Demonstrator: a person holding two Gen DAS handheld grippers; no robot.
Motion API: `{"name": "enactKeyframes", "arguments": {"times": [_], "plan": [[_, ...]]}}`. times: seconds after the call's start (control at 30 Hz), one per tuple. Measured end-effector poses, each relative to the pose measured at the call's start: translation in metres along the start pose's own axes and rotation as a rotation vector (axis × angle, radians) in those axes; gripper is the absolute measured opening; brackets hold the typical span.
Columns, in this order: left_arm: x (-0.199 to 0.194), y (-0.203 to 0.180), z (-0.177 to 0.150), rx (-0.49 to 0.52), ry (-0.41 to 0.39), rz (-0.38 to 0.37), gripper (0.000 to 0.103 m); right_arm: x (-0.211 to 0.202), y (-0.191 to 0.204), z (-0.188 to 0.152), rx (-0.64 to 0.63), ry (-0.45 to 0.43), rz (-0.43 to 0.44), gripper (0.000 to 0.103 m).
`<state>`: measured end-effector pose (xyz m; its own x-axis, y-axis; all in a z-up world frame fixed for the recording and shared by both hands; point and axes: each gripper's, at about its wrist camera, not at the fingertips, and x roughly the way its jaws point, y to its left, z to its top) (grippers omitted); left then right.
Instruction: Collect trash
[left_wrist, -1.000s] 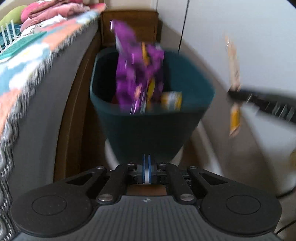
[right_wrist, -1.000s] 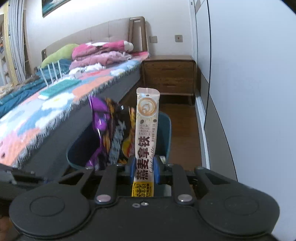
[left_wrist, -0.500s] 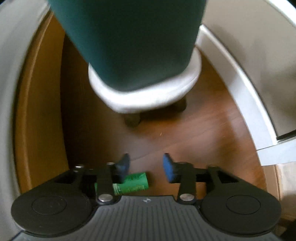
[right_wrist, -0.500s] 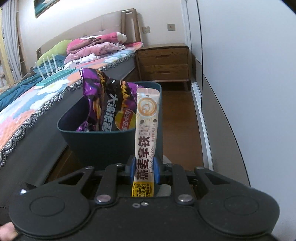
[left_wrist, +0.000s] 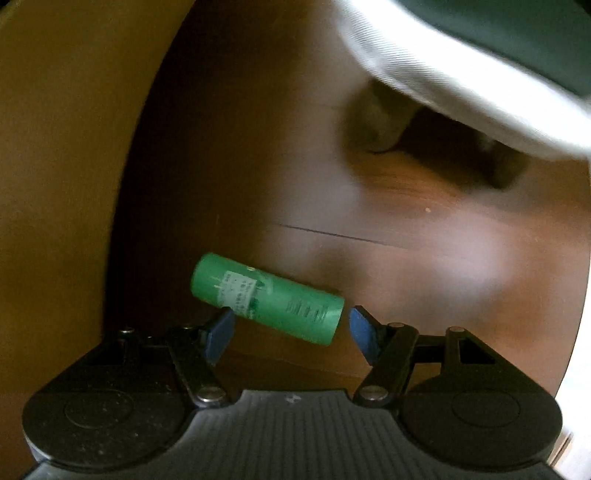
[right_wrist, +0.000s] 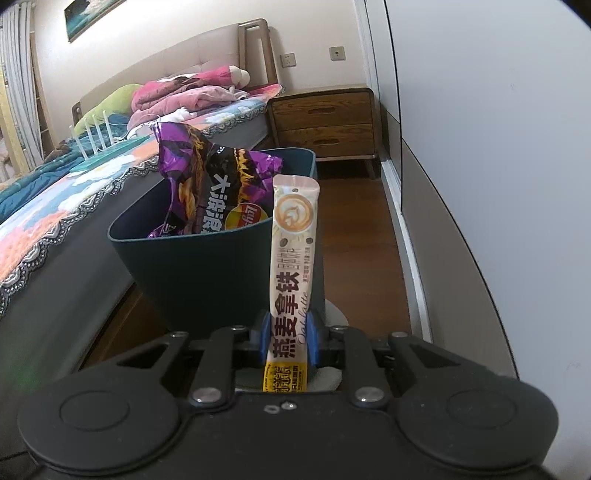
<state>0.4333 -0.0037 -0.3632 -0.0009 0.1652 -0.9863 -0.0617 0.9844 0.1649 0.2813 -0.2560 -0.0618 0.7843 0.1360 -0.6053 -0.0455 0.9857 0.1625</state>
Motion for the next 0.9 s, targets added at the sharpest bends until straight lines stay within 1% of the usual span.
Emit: {"name": "enactKeyframes", "arguments": {"times": [0.07,0.17,0.23,0.3,0.33,0.57,0.63,0.7,0.8,0.87,0.9], "plan": [[0.011,0.005,0.002,-0.097,-0.006,0.008,0.068,0.002,0.0,-0.002,-0.006,0.0,0.002,0.02],[0.029,0.01,-0.001,-0.231,0.017,0.017,0.068,0.004,-0.004,-0.004,0.008,0.004,0.019,0.02],[0.041,0.015,-0.004,-0.307,0.018,0.046,0.068,0.006,-0.005,-0.006,0.013,0.006,0.028,0.02],[0.06,0.024,-0.007,-0.393,0.055,0.043,0.068,0.007,-0.005,-0.009,0.006,0.012,0.028,0.019],[0.068,0.027,-0.01,-0.419,0.069,0.04,0.068,0.007,-0.004,-0.01,0.0,0.013,0.028,0.02],[0.113,0.045,-0.021,-0.495,0.149,0.001,0.068,0.01,-0.004,-0.015,-0.007,0.027,0.031,0.02],[0.122,0.048,-0.024,-0.493,0.176,-0.026,0.068,0.012,-0.003,-0.016,-0.011,0.03,0.029,0.019],[0.129,0.05,-0.026,-0.486,0.202,-0.037,0.068,0.015,-0.002,-0.018,-0.013,0.037,0.025,0.019],[0.133,0.053,-0.026,-0.471,0.202,-0.048,0.067,0.017,-0.003,-0.019,-0.017,0.039,0.011,0.02],[0.132,0.052,-0.025,-0.455,0.202,-0.052,0.062,0.017,-0.004,-0.019,-0.015,0.039,0.005,0.02],[0.132,0.05,-0.025,-0.44,0.204,-0.046,0.056,0.017,-0.004,-0.019,-0.014,0.037,0.003,0.02]]}}
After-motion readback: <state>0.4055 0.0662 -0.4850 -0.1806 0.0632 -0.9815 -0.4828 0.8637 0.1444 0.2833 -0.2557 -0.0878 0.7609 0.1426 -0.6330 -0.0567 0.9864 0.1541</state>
